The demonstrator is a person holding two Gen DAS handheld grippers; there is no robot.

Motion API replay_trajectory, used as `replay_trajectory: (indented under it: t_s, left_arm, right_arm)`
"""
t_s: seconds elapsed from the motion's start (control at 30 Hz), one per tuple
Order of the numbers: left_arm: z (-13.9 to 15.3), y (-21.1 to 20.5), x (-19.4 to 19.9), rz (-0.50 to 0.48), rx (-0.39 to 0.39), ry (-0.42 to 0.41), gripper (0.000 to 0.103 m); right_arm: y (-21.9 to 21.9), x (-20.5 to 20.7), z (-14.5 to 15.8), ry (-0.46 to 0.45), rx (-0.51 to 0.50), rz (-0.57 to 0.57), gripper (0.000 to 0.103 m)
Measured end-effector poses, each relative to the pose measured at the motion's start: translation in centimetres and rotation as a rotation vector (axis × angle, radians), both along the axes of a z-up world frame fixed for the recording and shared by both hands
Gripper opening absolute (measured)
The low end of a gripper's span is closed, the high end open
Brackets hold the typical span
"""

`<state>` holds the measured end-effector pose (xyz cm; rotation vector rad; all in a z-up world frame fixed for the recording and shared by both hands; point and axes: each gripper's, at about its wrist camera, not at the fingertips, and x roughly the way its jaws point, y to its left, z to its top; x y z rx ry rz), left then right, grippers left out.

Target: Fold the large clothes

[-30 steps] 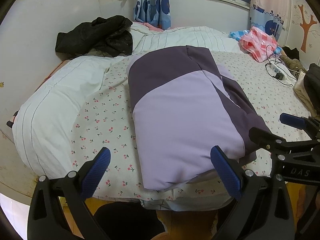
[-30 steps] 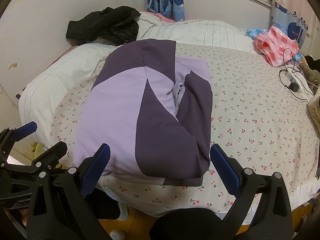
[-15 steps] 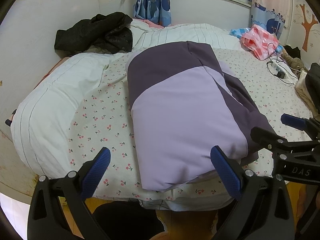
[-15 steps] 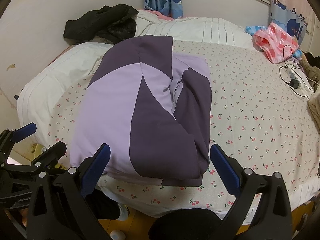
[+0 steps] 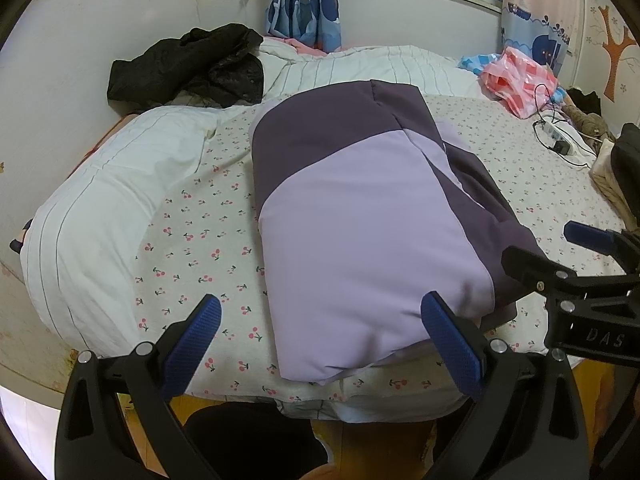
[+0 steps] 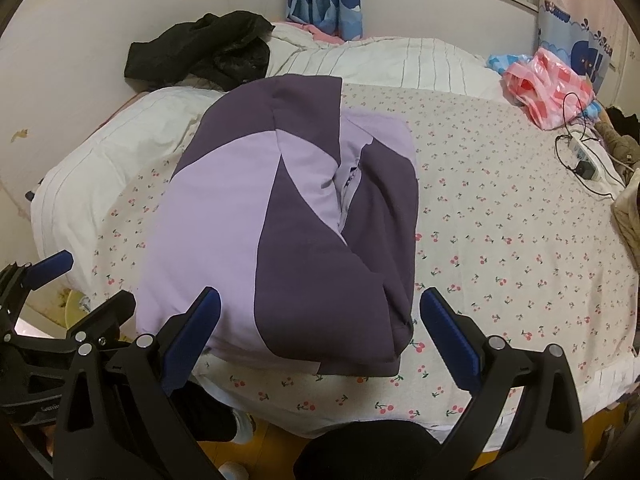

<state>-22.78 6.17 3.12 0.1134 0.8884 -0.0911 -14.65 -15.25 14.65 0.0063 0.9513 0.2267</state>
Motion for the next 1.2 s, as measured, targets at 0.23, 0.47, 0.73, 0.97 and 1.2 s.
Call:
replay_trajectory:
  t_s: [0.23,0.47,0.73,0.97,1.2]
  left_arm:
    - [0.04,-0.08,-0.09,0.001,0.002,-0.002,0.096]
    - [0.15,-0.21,-0.29,-0.001,0.002,-0.005,0.096]
    - [0.29,-0.36,-0.42,-0.004,0.007,-0.01,0.096]
    - [0.38,-0.48,-0.46,-0.004,0.011,-0.009,0.096]
    - [0.23,-0.32,-0.36,0.002,0.005,-0.005,0.096]
  right_arm:
    - [-0.03,-0.16,0.35,-0.009,-0.009,-0.007,0.096]
    - [0.1,-0.26,0.35,-0.012,-0.016,-0.011,0.096]
    - [0.04,-0.27,0.35,-0.014,-0.015,-0.013,0.096]
    - [0.13,-0.29,0.37,-0.015,-0.016,-0.013,0.096]
    - [0.18,-0.3,0.33,-0.011,-0.015,-0.014,0.096]
